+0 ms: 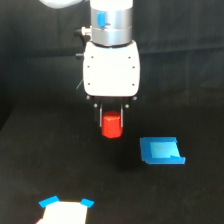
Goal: Pick up the red object from the table
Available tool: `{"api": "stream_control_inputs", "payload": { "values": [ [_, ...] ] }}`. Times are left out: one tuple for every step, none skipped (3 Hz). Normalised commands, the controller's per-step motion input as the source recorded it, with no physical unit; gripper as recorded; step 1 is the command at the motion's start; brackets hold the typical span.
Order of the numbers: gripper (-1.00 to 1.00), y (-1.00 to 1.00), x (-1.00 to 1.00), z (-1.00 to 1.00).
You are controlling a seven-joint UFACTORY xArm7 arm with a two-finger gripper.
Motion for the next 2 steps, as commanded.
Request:
{"api": "stream_control_inputs", "payload": {
  "values": [
    [-1.00,-0.55,-0.35,0.69],
    [-1.00,-0.61,-0.04,-0.12]
  ]
}}
